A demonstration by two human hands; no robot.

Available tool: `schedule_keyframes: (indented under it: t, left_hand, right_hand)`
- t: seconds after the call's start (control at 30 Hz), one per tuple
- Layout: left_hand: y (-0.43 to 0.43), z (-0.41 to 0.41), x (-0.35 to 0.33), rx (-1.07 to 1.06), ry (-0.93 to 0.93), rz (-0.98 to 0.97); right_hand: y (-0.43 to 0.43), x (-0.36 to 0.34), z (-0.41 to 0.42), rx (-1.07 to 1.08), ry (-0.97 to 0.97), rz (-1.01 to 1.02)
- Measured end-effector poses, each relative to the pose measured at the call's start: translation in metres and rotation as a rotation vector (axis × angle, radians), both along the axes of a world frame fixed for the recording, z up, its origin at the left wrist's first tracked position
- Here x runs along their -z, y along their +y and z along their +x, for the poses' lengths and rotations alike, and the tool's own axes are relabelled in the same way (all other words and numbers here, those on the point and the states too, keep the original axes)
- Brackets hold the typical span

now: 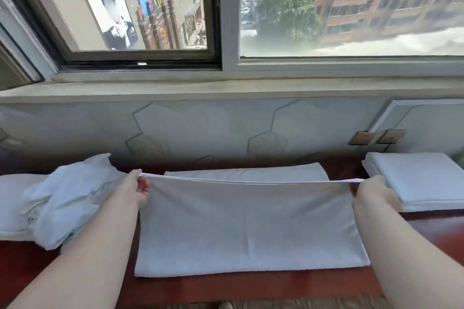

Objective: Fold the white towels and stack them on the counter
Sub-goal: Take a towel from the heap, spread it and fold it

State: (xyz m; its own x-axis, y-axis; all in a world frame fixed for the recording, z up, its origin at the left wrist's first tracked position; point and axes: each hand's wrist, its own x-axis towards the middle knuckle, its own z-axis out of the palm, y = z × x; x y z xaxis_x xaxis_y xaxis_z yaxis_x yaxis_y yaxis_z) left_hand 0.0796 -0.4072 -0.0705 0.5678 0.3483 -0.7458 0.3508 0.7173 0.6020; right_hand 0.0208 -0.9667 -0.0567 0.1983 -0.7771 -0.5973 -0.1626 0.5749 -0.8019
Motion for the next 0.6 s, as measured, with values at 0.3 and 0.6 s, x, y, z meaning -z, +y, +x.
schedule_keyframes:
  t: [0.3,0.6]
  left_hand:
    - [-0.017,0.069,0.06,0.043,0.104,0.064]
    - [-0.022,0.124,0.091,-0.096,0.071,0.098]
  right_hand:
    - [0.001,0.041,0.075,-0.169,-0.137,0.242]
    - [-0.008,0.082,0.156,-0.12,-0.033,0.168]
